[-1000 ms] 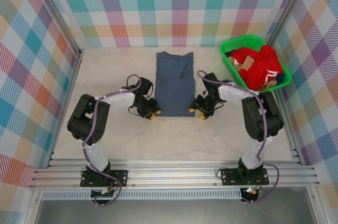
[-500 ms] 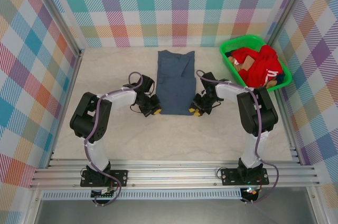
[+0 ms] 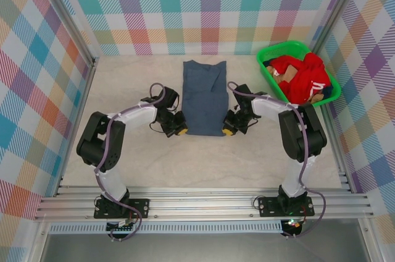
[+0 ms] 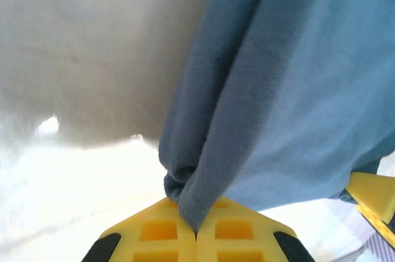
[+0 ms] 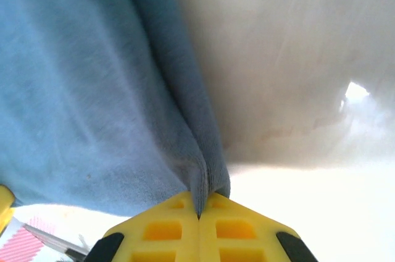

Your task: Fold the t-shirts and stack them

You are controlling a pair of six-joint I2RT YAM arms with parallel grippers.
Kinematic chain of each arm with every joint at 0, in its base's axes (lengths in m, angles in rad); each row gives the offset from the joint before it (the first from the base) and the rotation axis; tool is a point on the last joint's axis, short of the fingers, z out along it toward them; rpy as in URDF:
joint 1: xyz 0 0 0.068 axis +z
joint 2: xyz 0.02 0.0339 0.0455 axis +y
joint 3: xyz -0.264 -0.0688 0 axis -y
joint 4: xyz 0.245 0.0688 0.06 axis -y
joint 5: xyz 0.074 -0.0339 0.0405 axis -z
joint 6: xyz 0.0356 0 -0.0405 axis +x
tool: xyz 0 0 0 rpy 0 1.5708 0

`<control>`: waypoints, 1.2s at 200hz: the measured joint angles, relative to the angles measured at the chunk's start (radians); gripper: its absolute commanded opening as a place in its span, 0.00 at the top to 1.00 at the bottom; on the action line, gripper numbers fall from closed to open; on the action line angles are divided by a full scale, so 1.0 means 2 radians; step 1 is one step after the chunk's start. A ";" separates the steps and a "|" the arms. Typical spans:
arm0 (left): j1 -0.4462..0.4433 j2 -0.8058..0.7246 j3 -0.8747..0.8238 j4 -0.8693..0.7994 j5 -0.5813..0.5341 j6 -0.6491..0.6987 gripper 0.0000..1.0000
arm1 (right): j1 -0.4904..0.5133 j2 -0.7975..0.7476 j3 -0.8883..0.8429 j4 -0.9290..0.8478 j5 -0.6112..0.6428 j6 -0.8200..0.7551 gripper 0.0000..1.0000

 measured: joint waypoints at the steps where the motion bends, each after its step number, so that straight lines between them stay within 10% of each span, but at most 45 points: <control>1: 0.000 -0.001 -0.001 -0.001 0.000 0.000 1.00 | 0.001 -0.001 -0.001 -0.001 0.000 -0.001 1.00; 116: -0.180 -0.312 -0.165 -0.128 0.072 -0.015 1.00 | 0.132 -0.293 -0.153 -0.168 -0.070 -0.039 1.00; 195: -0.180 -0.357 -0.073 -0.136 0.039 -0.091 1.00 | 0.120 -0.319 -0.020 -0.237 -0.076 -0.014 1.00; 240: -0.100 -0.343 -0.054 -0.146 0.036 -0.134 1.00 | 0.056 -0.236 0.077 -0.275 -0.097 -0.014 1.00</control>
